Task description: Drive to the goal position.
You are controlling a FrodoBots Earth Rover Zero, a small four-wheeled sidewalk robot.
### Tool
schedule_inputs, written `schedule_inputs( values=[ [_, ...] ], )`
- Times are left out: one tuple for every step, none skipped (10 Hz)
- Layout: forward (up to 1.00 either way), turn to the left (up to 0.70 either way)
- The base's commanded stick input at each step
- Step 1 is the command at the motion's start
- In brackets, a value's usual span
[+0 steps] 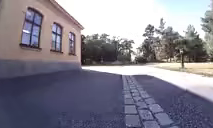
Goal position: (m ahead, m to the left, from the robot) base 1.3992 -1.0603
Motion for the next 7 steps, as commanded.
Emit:
schedule_inputs(
  values=[
    [0.68, 0.00],
    [0.68, 0.00],
    [0.68, 0.00],
    [0.68, 0.00],
    [0.68, 0.00],
    [0.68, 0.00],
    [0.68, 0.00]
  ],
)
